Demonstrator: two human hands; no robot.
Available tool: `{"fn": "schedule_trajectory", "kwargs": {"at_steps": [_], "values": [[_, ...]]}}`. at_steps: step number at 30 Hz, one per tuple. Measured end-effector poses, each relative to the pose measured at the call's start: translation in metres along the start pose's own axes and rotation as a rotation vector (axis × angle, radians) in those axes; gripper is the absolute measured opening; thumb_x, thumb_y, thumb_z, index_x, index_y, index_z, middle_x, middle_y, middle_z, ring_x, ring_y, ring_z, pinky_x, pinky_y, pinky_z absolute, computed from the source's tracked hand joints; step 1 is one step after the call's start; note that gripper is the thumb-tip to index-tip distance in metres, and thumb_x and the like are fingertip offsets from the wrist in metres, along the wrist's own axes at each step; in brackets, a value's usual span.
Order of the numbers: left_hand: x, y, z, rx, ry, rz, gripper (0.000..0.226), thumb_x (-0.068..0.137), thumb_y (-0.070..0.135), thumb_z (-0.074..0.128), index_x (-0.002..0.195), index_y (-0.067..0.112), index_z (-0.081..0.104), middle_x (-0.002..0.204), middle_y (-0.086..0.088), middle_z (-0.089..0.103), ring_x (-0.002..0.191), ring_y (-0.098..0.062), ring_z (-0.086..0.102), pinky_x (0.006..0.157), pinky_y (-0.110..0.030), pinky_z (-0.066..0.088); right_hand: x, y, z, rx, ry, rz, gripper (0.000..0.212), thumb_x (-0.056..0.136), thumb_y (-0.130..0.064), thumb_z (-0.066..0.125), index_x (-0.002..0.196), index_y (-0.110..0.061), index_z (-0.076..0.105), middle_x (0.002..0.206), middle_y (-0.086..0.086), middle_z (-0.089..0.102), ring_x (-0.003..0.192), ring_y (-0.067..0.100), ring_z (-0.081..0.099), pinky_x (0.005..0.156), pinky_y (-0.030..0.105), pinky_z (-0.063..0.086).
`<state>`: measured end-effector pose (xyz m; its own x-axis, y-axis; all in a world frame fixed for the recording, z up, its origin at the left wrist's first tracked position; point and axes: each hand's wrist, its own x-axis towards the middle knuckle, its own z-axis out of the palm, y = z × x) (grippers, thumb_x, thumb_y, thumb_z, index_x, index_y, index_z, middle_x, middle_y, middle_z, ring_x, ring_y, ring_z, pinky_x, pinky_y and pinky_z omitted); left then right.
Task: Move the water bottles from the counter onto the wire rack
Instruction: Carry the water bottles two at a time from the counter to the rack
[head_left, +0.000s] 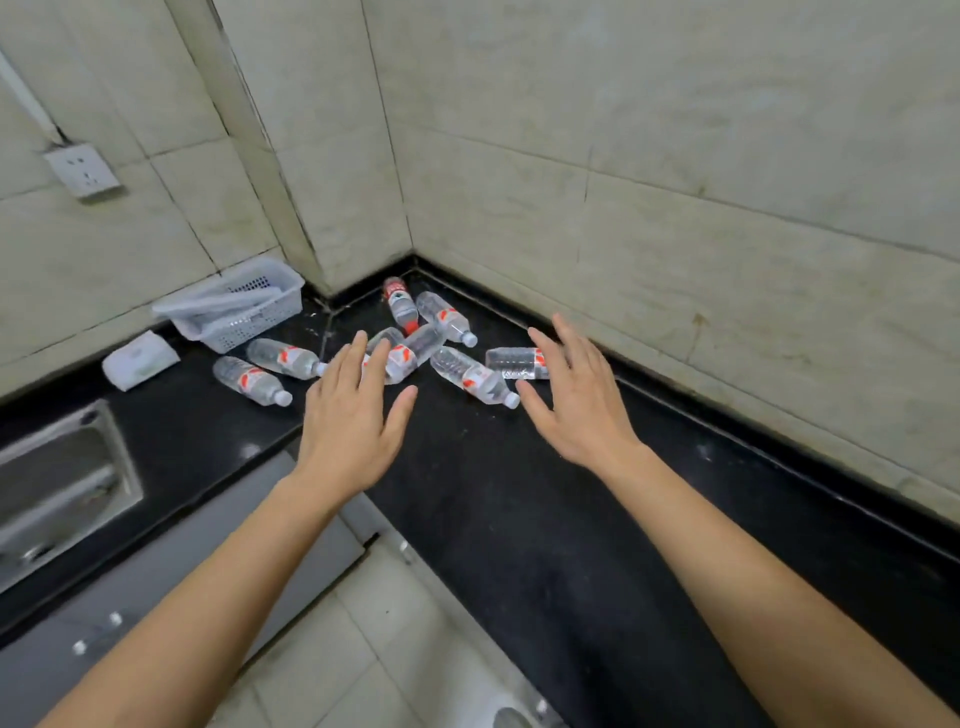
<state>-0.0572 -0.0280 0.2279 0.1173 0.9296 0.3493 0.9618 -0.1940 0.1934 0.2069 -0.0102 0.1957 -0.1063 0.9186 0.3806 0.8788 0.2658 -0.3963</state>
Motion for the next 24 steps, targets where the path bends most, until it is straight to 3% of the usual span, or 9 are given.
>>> {"fn": "schedule_trajectory", "kwargs": {"at_steps": [6,10,15,20,24], "values": [[0.092,-0.044,0.058,-0.079,-0.113,0.011,0.063,0.1,0.041,0.052,0.151,0.007,0.037,0.159,-0.019,0.034,0.145,-0.037,0.034,0.114,-0.056,0.034,0.073,0.024,0.06,-0.035,-0.096,0.118,0.062,0.1,-0.037,0.056,0.154,-0.012,0.037,0.163,0.018,0.03,0.151,0.034,0.028,0.123,0.049,0.026],[0.12,-0.082,0.097,-0.114,-0.24,0.038,0.069,0.099,0.046,0.05,0.152,0.006,0.034,0.16,-0.017,0.033,0.147,-0.035,0.032,0.115,-0.054,0.034,0.106,0.019,0.097,-0.066,-0.193,0.154,0.06,0.098,-0.031,0.06,0.151,-0.009,0.041,0.157,0.02,0.039,0.146,0.034,0.036,0.118,0.047,0.032],[0.156,-0.133,0.161,-0.153,-0.449,0.059,0.077,0.097,0.043,0.057,0.154,0.001,0.027,0.162,-0.019,0.027,0.15,-0.035,0.026,0.117,-0.052,0.03,0.121,0.014,0.147,-0.155,-0.31,0.244,0.055,0.097,-0.03,0.057,0.147,-0.013,0.043,0.146,0.011,0.047,0.13,0.031,0.049,0.096,0.044,0.048],[0.194,-0.157,0.213,-0.164,-0.649,0.193,0.081,0.098,0.045,0.055,0.157,0.006,0.016,0.166,-0.017,0.015,0.153,-0.032,0.017,0.121,-0.049,0.025,0.116,0.013,0.184,-0.183,-0.468,0.536,0.069,0.096,-0.035,0.057,0.156,-0.016,0.029,0.157,0.011,0.036,0.145,0.031,0.034,0.111,0.046,0.041],[0.229,-0.15,0.243,-0.209,-0.716,0.296,0.08,0.097,0.043,0.056,0.158,0.007,0.016,0.165,-0.017,0.017,0.153,-0.032,0.017,0.12,-0.05,0.028,0.115,0.023,0.208,-0.097,-0.571,0.773,0.076,0.095,-0.035,0.06,0.158,-0.018,0.021,0.16,0.011,0.03,0.144,0.033,0.034,0.113,0.044,0.038]]}}
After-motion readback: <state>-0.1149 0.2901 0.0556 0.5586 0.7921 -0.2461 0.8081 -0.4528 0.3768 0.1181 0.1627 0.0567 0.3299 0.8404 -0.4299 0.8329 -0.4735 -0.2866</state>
